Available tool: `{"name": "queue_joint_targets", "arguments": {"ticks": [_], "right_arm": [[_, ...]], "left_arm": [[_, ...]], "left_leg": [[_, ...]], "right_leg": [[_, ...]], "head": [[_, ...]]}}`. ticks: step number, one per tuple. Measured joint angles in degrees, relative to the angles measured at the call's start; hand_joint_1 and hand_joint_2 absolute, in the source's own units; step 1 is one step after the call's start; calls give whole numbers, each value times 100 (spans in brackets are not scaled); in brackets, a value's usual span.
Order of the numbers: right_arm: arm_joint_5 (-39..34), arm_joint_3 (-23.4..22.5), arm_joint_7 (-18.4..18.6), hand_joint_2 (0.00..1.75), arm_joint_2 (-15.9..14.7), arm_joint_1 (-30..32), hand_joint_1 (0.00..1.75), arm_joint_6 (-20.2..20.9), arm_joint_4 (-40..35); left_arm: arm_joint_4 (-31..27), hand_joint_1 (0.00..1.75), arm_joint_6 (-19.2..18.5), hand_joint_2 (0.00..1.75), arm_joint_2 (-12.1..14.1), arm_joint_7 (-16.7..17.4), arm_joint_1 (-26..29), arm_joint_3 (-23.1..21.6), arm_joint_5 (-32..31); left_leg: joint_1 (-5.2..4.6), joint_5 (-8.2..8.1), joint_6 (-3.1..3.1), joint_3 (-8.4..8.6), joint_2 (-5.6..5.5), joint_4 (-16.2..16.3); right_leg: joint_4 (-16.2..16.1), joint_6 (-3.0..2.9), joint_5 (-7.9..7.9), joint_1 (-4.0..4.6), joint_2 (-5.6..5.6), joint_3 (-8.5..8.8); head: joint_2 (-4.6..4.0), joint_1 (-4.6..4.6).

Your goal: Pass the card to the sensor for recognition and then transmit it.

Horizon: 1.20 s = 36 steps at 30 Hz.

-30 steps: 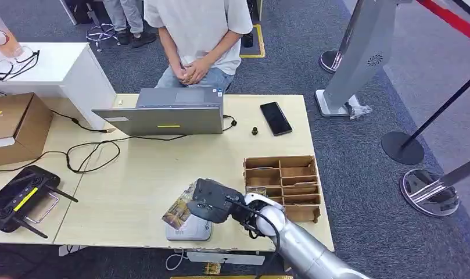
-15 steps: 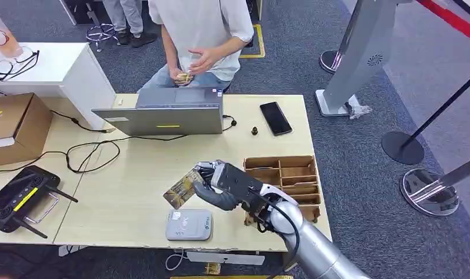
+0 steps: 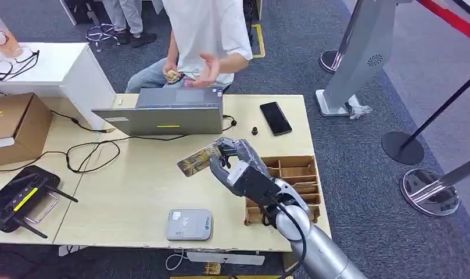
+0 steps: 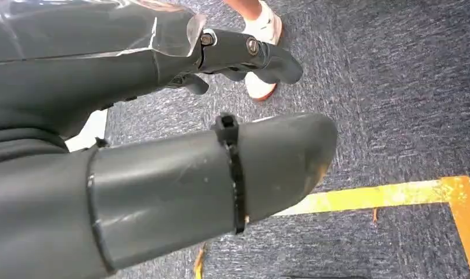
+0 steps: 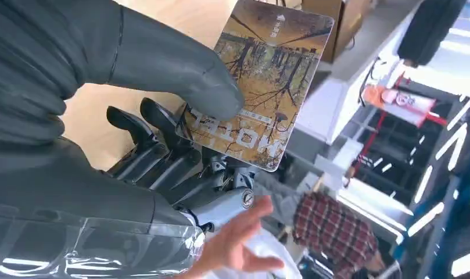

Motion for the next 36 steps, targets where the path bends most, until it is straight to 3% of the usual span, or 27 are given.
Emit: {"name": "queue_joint_targets", "arguments": {"ticks": [3, 9, 12, 17, 23, 28, 35, 36], "right_arm": [[306, -9, -81, 175, 4, 9, 175, -311, -74], [1670, -15, -94, 175, 103, -40, 175, -1554, -94], [2664, -15, 120, 175, 196, -153, 175, -2230, -18], [3762, -13, 418, 175, 319, -309, 175, -2828, 166], [4560, -11, 660, 175, 415, -398, 175, -3154, 378], [5397, -4, 970, 175, 487, -425, 175, -3163, 566], [5702, 7, 1113, 175, 551, -434, 175, -3106, 759], [5707, 9, 1113, 175, 553, -435, 131, -3106, 783]], "left_arm": [[0, 0, 11, 0, 0, -2, 1, 9, 2], [0, 0, 17, 0, -4, -7, 0, 17, -22], [0, 0, 15, 0, -13, 4, -4, 22, -79], [0, 0, 15, 0, -35, 44, -5, 22, -149], [0, 0, 17, 0, -52, 44, -5, 22, -181], [0, 0, 17, 0, -55, 44, -6, 20, -218], [0, 0, 48, 0, -63, 42, -7, 22, -227], [0, 0, 50, 0, -63, 42, -7, 20, -230]], "left_leg": [[0, 0, 0, 0, 0, 0], [0, 0, 0, -2, 0, 0], [0, 0, 0, -1, 0, 0], [0, 0, 0, -1, 0, 0], [0, 0, 0, -2, -1, 0], [0, 0, 0, -2, -1, 0], [0, 0, 0, -2, -1, 0], [0, 0, 0, -2, -1, 0]], "right_leg": [[1, 0, 0, 0, 0, 0], [2, 0, 0, 0, 0, 0], [3, 0, 0, 0, 0, 0], [3, 0, 0, 0, 0, 0], [4, 0, 0, 0, -1, 0], [4, 0, 0, 0, -1, 0], [4, 0, 0, 0, -1, 0], [3, 0, 0, 0, -1, 0]], "head": [[0, 0], [0, 0], [0, 2], [0, 0], [0, 0], [0, 0], [0, 0], [0, 0]]}}
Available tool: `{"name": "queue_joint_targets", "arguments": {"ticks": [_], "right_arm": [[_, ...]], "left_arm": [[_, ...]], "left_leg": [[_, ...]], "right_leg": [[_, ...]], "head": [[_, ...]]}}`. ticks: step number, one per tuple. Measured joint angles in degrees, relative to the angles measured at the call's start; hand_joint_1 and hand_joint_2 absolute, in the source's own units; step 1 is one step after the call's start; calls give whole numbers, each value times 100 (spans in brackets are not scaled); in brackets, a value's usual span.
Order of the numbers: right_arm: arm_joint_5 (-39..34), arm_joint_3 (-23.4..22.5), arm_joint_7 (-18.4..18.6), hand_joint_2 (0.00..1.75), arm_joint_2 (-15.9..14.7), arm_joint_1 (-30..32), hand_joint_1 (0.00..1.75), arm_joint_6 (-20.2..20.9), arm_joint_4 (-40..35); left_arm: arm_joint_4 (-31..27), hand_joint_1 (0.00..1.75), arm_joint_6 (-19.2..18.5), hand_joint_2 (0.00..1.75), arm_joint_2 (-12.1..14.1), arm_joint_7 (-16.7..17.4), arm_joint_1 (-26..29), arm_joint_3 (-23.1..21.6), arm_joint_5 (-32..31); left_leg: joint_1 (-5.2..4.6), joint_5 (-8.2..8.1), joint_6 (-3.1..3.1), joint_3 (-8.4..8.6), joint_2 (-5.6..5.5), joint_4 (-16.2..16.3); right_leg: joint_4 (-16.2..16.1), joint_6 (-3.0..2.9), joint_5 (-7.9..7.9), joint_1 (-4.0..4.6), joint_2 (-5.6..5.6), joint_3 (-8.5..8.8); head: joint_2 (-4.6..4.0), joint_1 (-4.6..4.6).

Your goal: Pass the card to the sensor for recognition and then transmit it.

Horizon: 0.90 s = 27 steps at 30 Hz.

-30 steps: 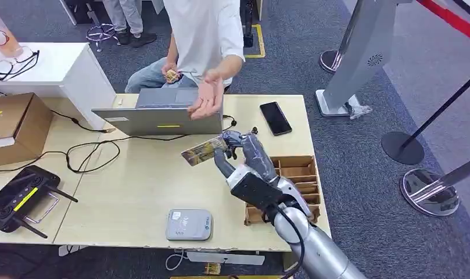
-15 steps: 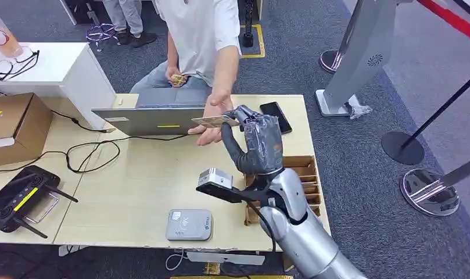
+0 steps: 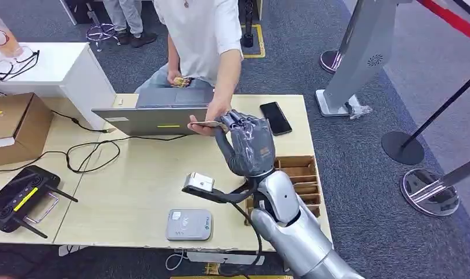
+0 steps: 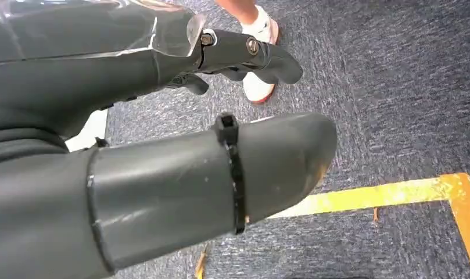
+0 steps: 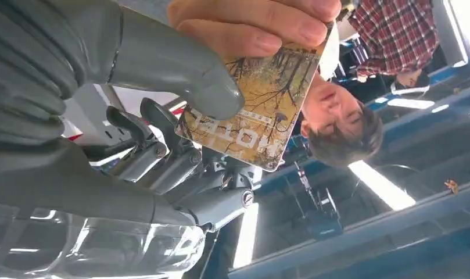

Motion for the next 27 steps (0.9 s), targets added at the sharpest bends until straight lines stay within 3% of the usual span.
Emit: {"name": "queue_joint_targets", "arguments": {"ticks": [1, 2, 27], "right_arm": [[2, 2, 6, 175, 2, -3, 131, 2, 28], [9, 2, 13, 175, 2, -4, 0, 11, 48], [37, 2, -26, 175, 59, 66, 0, 70, -72]], "left_arm": [[0, 0, 0, 0, -6, 0, 0, 2, -6], [0, 0, 2, 0, -11, 0, 0, 0, -13], [0, 0, 11, 0, -22, -15, 1, 44, 13]], "left_leg": [[0, 0, 0, 0, 0, 0], [0, 0, 0, 0, 0, 0], [0, 0, 0, 0, 1, 0]], "right_leg": [[0, 0, 0, 0, 0, 0], [0, 0, 0, 0, 0, 0], [0, -1, 0, 0, 0, -2]], "head": [[0, 0], [0, 2], [0, 0]]}}
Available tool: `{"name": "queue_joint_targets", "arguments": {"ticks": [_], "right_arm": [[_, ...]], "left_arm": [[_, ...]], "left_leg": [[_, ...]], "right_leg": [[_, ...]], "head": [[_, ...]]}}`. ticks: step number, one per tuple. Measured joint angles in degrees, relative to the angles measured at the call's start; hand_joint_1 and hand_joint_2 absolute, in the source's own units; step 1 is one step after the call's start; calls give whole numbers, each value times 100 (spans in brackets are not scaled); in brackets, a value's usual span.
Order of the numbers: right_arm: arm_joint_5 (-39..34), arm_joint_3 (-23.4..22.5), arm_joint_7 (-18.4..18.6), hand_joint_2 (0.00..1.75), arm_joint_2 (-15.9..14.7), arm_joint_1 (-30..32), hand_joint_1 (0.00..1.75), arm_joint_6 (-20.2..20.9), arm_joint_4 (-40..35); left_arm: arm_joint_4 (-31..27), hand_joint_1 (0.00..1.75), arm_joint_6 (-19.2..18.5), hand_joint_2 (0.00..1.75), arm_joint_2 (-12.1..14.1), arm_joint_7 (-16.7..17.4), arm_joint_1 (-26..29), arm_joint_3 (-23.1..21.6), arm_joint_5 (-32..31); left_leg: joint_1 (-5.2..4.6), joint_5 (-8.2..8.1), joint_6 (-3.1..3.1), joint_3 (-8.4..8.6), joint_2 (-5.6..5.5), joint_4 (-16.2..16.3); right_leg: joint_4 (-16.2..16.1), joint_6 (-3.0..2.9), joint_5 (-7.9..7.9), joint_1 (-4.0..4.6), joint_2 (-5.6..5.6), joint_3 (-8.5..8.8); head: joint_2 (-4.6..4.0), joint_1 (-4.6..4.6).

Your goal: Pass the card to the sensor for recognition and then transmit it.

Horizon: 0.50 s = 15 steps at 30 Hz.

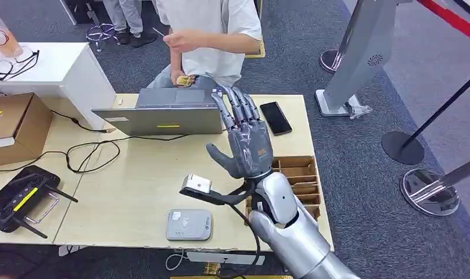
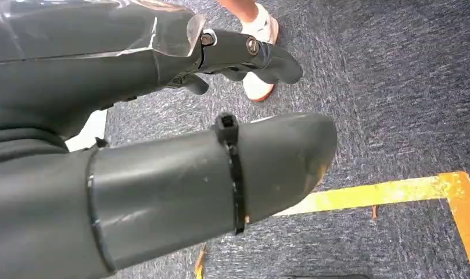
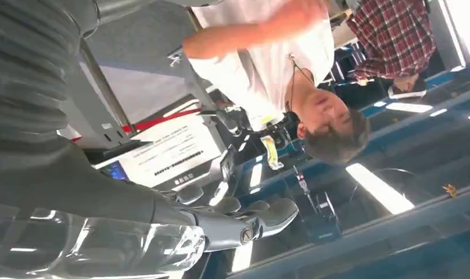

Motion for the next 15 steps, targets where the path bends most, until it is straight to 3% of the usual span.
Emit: {"name": "queue_joint_targets", "arguments": {"ticks": [15], "right_arm": [[-151, 0, -96, 175, -79, 289, 0, -2, -431]], "left_arm": [[0, 0, 77, 0, -2, -24, 2, 88, 48]], "left_leg": [[0, 0, 0, -1, 0, 0]], "right_leg": [[0, -1, -1, 0, 0, -2]], "head": [[0, 0]]}}
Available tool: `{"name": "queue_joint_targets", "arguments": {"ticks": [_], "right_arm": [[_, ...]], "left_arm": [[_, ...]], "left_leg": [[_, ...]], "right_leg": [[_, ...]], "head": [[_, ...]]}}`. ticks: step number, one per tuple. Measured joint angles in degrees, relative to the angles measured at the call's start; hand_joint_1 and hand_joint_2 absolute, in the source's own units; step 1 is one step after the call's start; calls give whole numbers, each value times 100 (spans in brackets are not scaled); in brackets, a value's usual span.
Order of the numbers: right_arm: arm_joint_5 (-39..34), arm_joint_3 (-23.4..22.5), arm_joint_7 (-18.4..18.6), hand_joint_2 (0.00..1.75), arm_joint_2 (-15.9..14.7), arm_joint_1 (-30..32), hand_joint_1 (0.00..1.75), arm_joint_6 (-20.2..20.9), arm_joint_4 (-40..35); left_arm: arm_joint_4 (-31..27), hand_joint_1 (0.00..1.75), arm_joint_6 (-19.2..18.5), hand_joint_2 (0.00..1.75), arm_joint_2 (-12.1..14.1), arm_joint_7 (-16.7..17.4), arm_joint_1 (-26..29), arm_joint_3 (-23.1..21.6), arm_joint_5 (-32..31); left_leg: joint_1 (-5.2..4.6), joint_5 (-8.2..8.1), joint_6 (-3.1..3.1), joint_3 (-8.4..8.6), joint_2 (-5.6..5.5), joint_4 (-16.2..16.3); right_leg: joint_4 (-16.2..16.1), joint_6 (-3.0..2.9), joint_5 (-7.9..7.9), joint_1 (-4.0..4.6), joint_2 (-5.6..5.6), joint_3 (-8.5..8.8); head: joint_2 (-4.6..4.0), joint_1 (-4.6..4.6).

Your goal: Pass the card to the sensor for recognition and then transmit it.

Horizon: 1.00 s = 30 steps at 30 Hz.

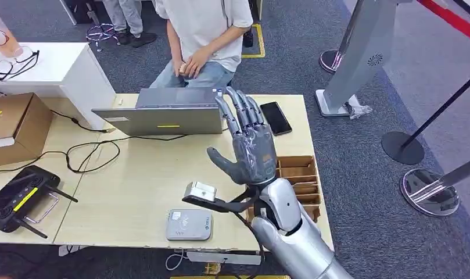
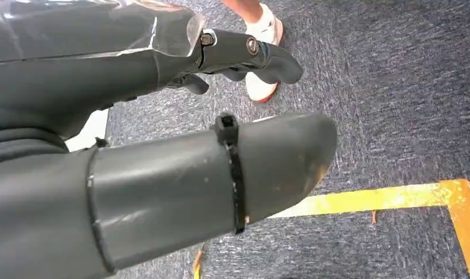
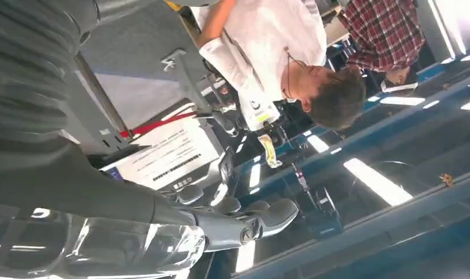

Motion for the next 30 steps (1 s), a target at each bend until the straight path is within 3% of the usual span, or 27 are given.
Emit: {"name": "queue_joint_targets", "arguments": {"ticks": [24, 30], "right_arm": [[17, -9, -85, 175, -326, 719, 0, -15, -212], [249, -50, 37, 175, -402, 853, 0, 276, -205]], "left_arm": [[0, 0, 17, 0, -7, -13, 2, 120, 52], [0, 0, 18, 0, -9, -28, 3, 144, 63]], "left_leg": [[0, 0, 0, 0, 0, 0], [0, 0, 0, 0, 0, 0]], "right_leg": [[0, -1, -1, 0, 0, -1], [0, -1, -1, 0, 0, -1]], "head": [[0, 0], [0, 2]]}}
